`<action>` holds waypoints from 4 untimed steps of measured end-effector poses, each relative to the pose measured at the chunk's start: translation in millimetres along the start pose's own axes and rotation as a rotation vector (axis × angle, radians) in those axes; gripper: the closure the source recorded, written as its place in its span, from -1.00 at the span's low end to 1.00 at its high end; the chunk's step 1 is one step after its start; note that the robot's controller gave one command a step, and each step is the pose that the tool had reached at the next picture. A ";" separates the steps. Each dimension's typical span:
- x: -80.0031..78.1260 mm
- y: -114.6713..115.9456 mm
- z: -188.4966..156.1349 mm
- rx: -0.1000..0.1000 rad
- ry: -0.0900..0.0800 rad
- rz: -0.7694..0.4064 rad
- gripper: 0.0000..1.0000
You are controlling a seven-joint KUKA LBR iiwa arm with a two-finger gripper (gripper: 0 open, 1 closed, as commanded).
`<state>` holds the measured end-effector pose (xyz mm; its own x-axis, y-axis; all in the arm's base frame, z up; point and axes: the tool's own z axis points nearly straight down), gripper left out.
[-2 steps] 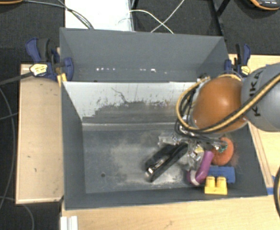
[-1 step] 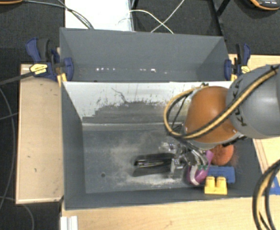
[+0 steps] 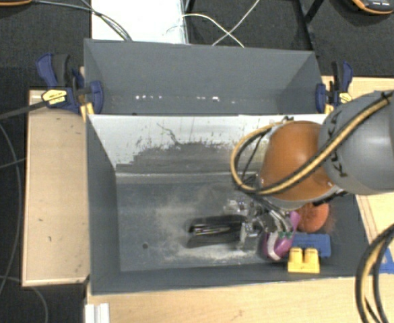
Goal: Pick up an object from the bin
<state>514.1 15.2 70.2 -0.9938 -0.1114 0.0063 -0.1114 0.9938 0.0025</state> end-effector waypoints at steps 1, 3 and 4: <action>2.5 0.4 -11.3 -0.001 0.007 0.001 1.00; 0.1 0.2 -50.7 0.000 -0.002 0.002 1.00; 1.2 0.4 -61.0 0.000 0.002 0.003 1.00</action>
Offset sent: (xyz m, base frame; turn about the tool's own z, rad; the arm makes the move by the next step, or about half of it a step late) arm -0.0001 -0.0001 0.0147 0.0000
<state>513.3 15.4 131.2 -0.9941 -0.1084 0.0082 -0.1084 0.9941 0.0029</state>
